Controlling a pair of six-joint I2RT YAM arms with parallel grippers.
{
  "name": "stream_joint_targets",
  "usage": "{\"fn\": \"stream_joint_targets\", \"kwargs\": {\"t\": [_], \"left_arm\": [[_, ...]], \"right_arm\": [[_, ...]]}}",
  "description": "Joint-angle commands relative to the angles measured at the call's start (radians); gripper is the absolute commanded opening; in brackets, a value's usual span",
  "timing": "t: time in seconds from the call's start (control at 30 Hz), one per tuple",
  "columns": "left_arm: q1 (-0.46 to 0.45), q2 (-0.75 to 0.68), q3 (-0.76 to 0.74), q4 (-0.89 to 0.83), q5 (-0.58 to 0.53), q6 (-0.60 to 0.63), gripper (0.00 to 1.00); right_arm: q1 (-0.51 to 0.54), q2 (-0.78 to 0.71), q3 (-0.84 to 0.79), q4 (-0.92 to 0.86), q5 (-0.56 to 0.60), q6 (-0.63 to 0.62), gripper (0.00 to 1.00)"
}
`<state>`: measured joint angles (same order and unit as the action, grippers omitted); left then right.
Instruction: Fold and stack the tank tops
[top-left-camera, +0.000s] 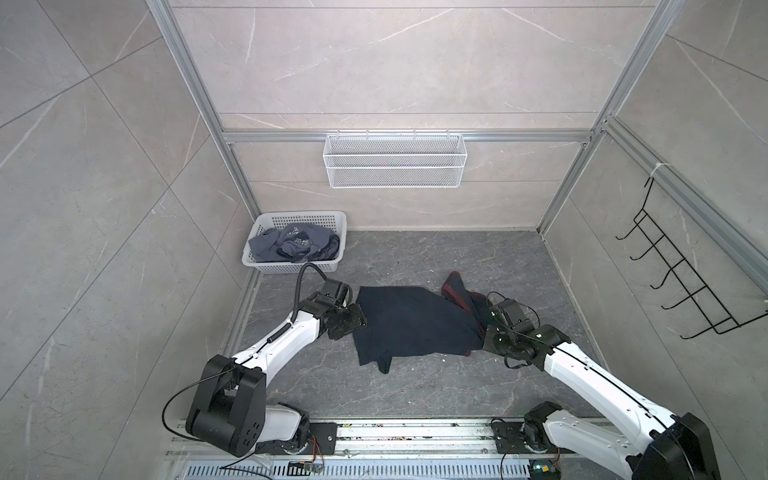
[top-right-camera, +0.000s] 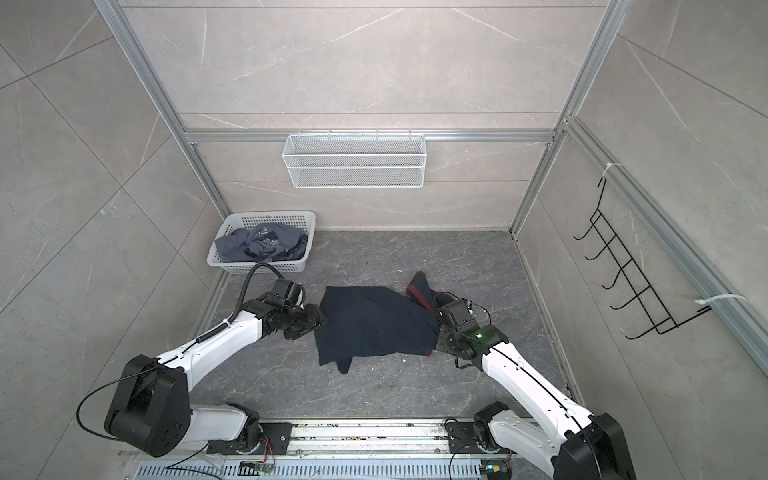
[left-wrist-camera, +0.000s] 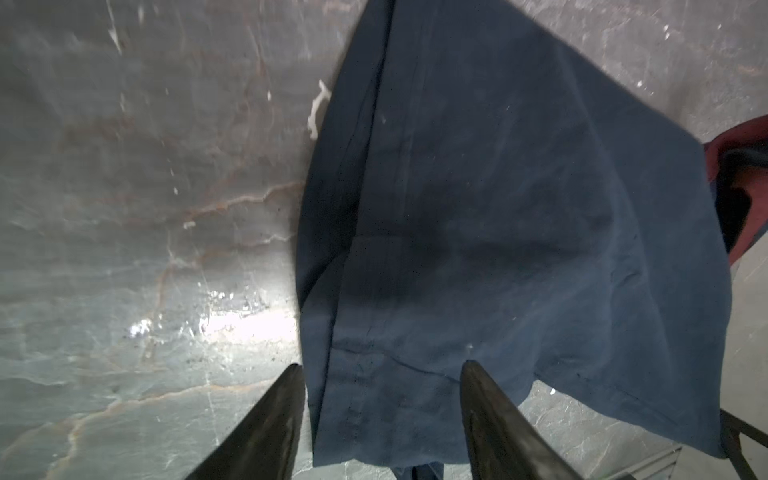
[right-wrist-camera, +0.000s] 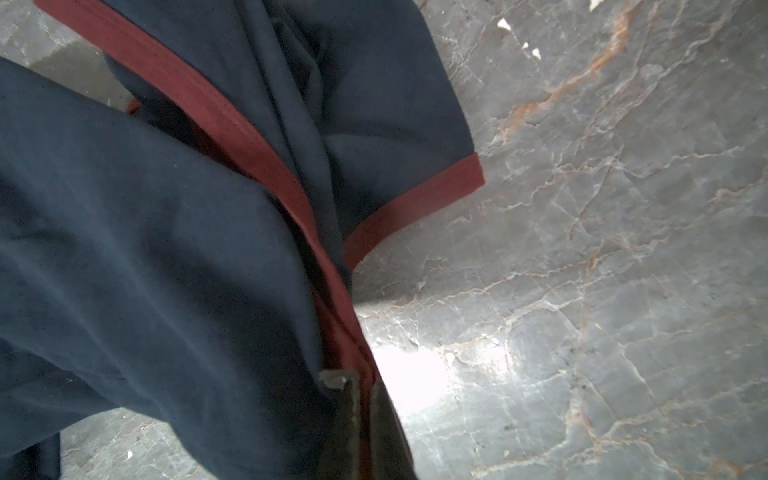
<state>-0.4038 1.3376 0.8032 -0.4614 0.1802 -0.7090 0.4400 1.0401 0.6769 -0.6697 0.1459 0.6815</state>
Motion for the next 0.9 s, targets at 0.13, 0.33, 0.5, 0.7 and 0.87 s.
{"fn": "stream_joint_targets", "kwargs": {"t": [0.13,0.33,0.5,0.7,0.87], "left_arm": [[-0.018,-0.122,-0.171,0.115,0.058,-0.004,0.54],[-0.016,-0.058,-0.209,0.274,0.096,0.035,0.46],[-0.016,0.02,-0.182,0.308,0.102,0.063,0.4],[-0.016,0.064,-0.177,0.31,0.086,0.076,0.41],[-0.017,0.076,-0.178,0.333,0.093,0.076,0.41]], "right_arm": [[0.003,0.047,0.047,0.028,-0.012,-0.022,0.0],[0.002,0.051,0.045,0.027,-0.023,-0.028,0.0],[0.002,0.043,0.033,0.024,-0.024,-0.023,0.0],[0.003,0.043,0.033,0.018,-0.021,-0.024,0.0],[0.002,0.046,0.038,0.019,-0.02,-0.025,0.0]]}}
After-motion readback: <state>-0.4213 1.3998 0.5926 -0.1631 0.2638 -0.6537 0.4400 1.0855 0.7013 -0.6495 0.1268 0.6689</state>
